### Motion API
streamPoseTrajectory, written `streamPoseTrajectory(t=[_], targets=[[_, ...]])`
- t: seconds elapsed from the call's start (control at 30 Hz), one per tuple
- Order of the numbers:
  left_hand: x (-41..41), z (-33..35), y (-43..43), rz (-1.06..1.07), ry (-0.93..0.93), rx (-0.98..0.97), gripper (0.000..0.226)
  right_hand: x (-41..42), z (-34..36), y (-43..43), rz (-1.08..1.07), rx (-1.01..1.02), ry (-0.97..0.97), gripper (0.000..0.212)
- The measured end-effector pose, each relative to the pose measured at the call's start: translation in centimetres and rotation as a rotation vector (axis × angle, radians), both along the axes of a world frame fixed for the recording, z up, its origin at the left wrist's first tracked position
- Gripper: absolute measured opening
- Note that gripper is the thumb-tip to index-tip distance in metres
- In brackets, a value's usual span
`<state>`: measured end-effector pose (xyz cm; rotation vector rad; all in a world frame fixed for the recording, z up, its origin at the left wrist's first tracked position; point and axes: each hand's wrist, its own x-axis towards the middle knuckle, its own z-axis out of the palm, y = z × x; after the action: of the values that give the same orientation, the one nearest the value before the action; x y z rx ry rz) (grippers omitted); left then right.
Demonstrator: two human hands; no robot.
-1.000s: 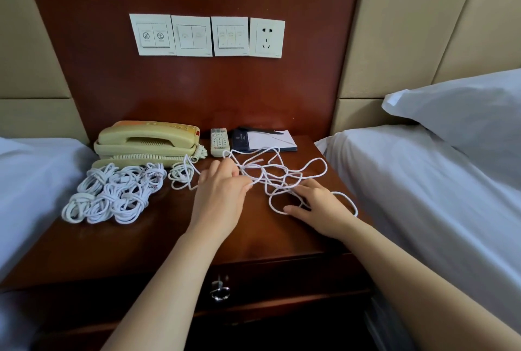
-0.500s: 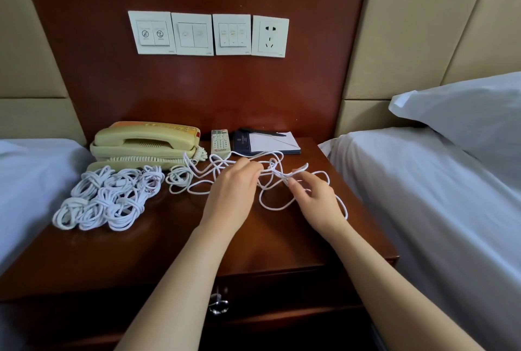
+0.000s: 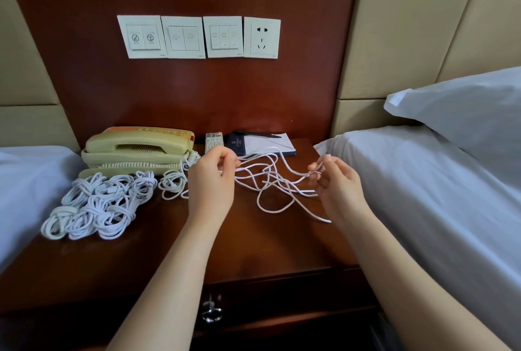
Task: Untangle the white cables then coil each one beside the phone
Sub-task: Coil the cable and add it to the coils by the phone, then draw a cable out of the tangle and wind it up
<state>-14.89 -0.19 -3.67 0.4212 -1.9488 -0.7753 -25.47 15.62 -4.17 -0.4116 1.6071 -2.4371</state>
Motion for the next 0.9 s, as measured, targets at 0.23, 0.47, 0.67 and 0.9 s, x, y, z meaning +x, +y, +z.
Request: streamPoseTrajectory(t=[0.23, 0.47, 0.67, 0.9], targets=[[0.1, 0.4, 2.1, -0.235, -0.098, 0.367, 0.029, 2.4, 1.4, 1.1, 0.165, -0.008, -0.005, 0.032], [2.4, 1.8, 3.7, -0.452, -0.085, 0.428, 0.017, 5.5, 2.1, 1.9, 0.168, 0.424, 0.233, 0.013], [4.1, 1.1, 3.1, -0.401, -0.067, 0.355, 0.019, 6.4, 1.6, 3.0, 0.341, 0.994, 0.809, 0.010], [5.1, 1.2, 3.1, -0.386, -0.193, 0.498, 0.023, 8.1, 2.0, 2.2, 0.407, 0.987, 1.050, 0.023]])
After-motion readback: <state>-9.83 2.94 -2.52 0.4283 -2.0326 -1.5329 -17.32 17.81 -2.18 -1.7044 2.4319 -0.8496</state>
